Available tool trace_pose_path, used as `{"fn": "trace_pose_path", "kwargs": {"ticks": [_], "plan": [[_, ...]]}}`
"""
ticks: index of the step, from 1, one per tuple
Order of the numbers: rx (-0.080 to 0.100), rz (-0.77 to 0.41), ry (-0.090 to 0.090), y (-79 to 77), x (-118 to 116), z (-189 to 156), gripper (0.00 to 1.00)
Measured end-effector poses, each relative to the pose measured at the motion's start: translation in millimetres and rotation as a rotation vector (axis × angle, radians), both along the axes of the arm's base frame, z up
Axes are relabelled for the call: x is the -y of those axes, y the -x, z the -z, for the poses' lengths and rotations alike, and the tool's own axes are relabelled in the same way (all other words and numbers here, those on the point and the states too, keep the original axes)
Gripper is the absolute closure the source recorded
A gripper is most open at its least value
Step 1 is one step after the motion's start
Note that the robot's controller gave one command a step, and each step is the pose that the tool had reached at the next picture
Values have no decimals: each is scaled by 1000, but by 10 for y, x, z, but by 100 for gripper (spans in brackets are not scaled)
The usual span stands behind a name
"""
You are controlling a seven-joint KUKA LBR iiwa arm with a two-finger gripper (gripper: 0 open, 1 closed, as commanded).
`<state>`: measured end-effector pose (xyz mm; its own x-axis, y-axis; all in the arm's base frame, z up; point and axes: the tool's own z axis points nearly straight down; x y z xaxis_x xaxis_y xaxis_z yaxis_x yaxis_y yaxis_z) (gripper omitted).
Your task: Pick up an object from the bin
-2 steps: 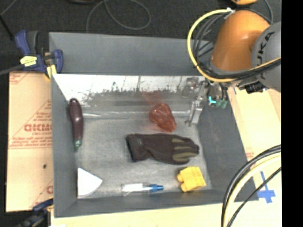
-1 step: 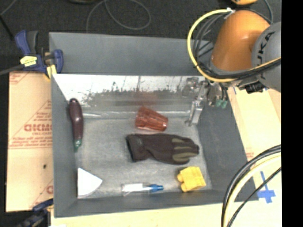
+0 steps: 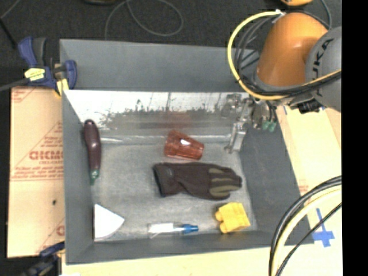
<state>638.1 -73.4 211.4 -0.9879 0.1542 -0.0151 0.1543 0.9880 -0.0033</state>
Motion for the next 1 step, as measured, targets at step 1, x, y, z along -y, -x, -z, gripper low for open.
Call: {"fn": "trace_pose_path", "kwargs": {"ticks": [1], "plan": [[-7,-18,0,133,36,246,0]]}}
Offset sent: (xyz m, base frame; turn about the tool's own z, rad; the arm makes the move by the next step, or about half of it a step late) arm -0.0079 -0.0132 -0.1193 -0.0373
